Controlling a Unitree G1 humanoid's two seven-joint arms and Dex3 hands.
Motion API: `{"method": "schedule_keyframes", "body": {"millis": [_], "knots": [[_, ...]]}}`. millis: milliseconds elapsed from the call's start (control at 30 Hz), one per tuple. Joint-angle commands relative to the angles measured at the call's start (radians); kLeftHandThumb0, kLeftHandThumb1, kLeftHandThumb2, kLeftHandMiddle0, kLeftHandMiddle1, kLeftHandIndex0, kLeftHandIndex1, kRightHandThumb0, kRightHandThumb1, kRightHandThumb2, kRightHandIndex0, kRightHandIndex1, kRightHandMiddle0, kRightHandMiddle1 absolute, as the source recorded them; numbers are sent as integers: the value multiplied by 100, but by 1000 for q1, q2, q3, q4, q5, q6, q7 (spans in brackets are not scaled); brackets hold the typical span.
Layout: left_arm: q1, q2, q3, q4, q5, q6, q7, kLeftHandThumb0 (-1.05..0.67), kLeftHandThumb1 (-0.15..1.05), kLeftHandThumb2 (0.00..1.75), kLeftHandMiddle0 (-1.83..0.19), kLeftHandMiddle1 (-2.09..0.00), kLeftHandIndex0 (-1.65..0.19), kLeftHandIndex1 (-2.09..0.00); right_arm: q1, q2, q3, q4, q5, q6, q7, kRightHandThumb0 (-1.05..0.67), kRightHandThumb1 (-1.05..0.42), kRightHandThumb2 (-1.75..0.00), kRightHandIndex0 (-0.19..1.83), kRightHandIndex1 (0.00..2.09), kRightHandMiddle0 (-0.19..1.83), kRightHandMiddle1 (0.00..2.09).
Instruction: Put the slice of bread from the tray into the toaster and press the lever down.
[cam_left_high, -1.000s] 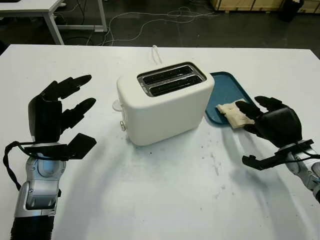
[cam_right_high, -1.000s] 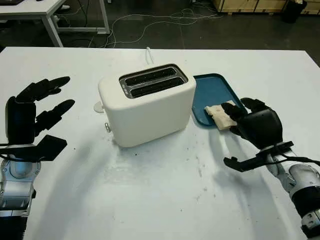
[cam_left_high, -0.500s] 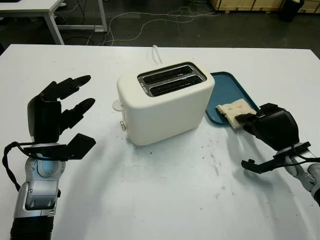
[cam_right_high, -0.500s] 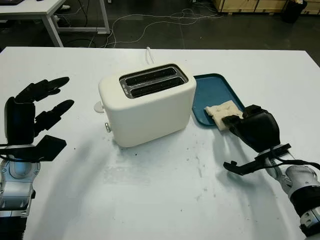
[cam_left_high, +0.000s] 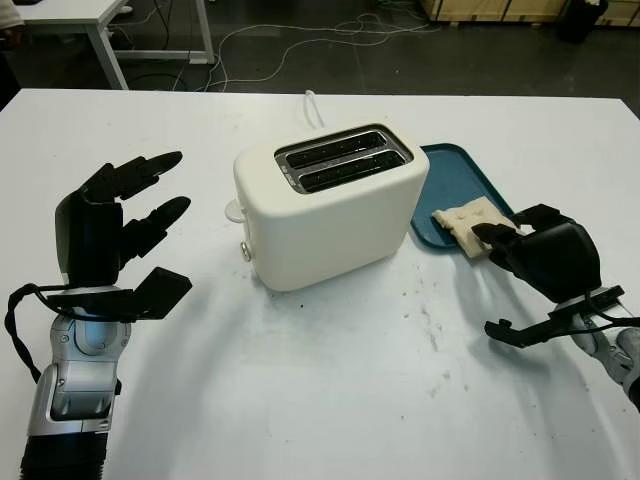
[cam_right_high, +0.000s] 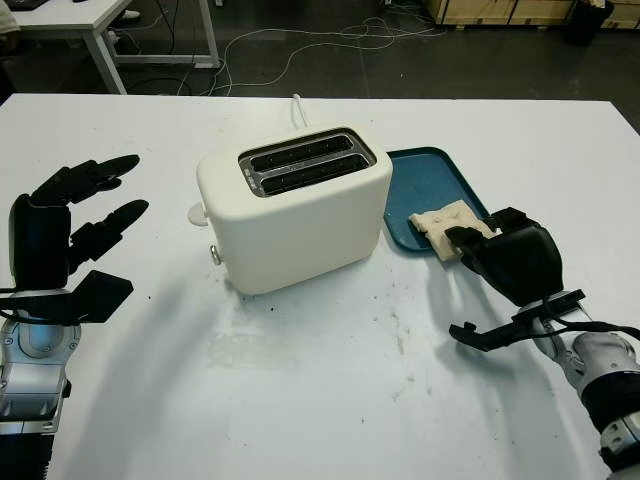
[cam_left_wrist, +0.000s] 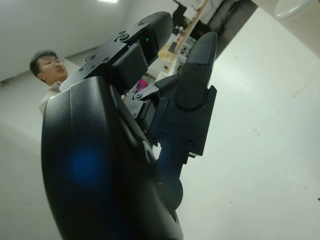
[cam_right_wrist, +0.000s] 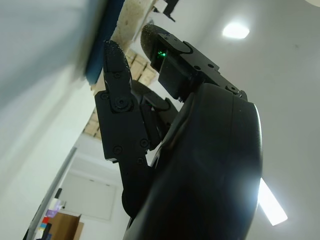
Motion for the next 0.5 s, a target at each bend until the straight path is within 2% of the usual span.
{"method": "schedule_keyframes", "body": {"millis": [0,100,167,200,233,300,367,433,467], "knots": [[11,-2,-5,-9,1,0,-1,-38,90,0,-63,-85,-88,-9,-18,16,10,19,0,6,-26,-35,-92,-21,53,112,94,6],[11,1,-5,-5,-2,-10,-1,-37,90,0,-63,-84,-88,-9,-32,20,27,45,-15,1,-91,-38,-92,-29,55,137,99,16],[11,2,-5,-3,-1,-12,0,-37,90,0,-63,-84,-88,-9,-29,14,28,40,-9,-15,-132,-39,-92,-33,53,150,75,69],[12,1,-5,-6,-1,-6,-2,-37,90,0,-63,-84,-88,-8,-25,9,27,33,-4,-22,-141,-39,-92,-35,49,156,63,91],[12,-1,-5,-9,-2,-1,-3,-37,90,0,-63,-84,-88,-8,-18,2,25,22,0,-26,-141,-40,-92,-36,45,159,55,103],[11,-1,-5,-8,-2,0,-3,-37,90,0,-63,-84,-88,-8,-2,-18,18,-8,7,-37,-135,-42,-92,-35,41,147,54,93],[10,1,-5,-6,-3,-4,-3,-37,90,0,-63,-84,-89,-8,21,-40,6,-59,11,-30,-101,-44,-92,-32,36,120,57,64],[9,3,-6,-4,-1,-8,-2,-37,90,0,-63,-84,-89,-8,57,-64,-21,-139,27,-13,-36,-50,-92,-21,37,81,63,27],[9,3,-7,-4,2,-9,-1,-37,90,0,-63,-84,-89,-8,78,-76,-39,-188,40,-5,6,-54,-92,-14,42,48,62,12]]}}
